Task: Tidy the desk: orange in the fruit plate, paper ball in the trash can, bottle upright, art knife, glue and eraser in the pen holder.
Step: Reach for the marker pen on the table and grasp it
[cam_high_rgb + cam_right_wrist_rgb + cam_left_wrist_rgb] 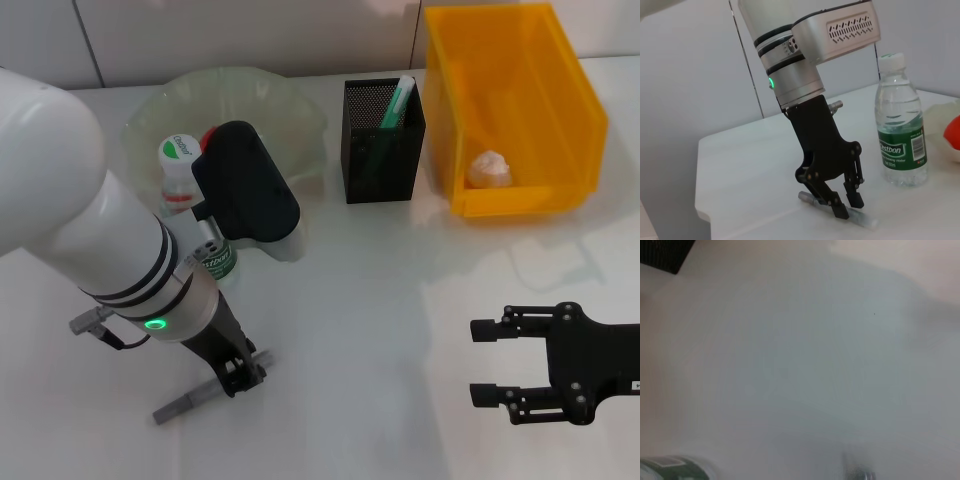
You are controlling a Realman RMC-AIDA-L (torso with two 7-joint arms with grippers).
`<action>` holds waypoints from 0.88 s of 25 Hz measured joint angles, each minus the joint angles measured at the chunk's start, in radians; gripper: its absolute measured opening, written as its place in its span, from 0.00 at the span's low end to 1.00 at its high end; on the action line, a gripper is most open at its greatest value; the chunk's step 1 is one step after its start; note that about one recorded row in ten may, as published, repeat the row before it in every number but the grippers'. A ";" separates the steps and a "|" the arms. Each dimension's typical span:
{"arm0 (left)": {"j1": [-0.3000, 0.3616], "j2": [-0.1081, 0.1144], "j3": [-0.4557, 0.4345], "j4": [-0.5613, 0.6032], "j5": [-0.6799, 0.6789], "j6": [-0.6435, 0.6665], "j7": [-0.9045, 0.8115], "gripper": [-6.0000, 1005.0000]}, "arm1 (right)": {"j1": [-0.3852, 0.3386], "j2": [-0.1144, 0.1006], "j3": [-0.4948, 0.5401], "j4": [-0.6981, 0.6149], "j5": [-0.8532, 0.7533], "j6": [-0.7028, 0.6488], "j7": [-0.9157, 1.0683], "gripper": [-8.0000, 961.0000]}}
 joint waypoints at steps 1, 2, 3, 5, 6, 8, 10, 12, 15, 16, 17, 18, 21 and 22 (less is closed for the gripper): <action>-0.001 0.000 0.000 -0.003 0.000 0.000 0.000 0.37 | 0.000 0.000 0.000 0.000 0.000 0.000 0.000 0.74; -0.001 0.000 0.000 -0.004 0.001 0.000 0.000 0.34 | 0.000 0.000 0.000 0.000 0.000 0.000 0.000 0.74; -0.002 0.000 0.000 -0.005 0.002 -0.001 0.000 0.32 | 0.000 0.000 0.000 0.000 0.000 0.000 0.000 0.74; -0.002 0.000 0.000 -0.005 0.003 0.000 0.001 0.29 | 0.000 0.000 0.000 0.000 0.000 0.000 0.000 0.74; -0.002 0.000 0.000 -0.005 0.003 0.000 0.001 0.28 | 0.000 0.000 0.000 0.000 0.000 0.000 0.000 0.74; -0.003 0.000 0.000 -0.009 0.004 0.001 0.001 0.27 | 0.000 0.000 0.000 0.000 0.000 0.000 0.001 0.74; -0.006 0.000 0.000 -0.014 0.004 0.000 0.001 0.27 | 0.000 0.000 0.000 0.000 0.000 0.000 0.001 0.74; -0.011 0.000 0.000 -0.026 0.003 -0.001 0.001 0.27 | 0.000 0.000 0.000 0.000 0.000 0.000 0.001 0.74; -0.016 0.000 0.008 -0.038 0.003 -0.002 0.001 0.27 | 0.000 0.000 0.000 0.000 0.000 0.000 0.002 0.74; -0.018 0.000 0.011 -0.039 0.004 -0.003 0.001 0.27 | 0.000 0.000 0.000 0.000 0.000 0.000 0.002 0.74; -0.018 0.000 0.011 -0.040 0.005 -0.003 0.001 0.26 | 0.000 0.000 0.000 0.000 0.000 0.000 0.003 0.74; -0.018 0.000 0.012 -0.043 0.006 -0.005 0.003 0.26 | 0.000 0.000 0.000 0.000 0.000 0.000 0.003 0.74; -0.019 0.000 0.018 -0.048 0.006 -0.008 0.005 0.26 | 0.000 0.000 0.000 0.000 0.000 0.002 0.003 0.74; -0.019 0.000 0.021 -0.049 0.006 -0.010 0.006 0.26 | 0.000 0.000 0.000 0.000 0.000 0.004 0.003 0.74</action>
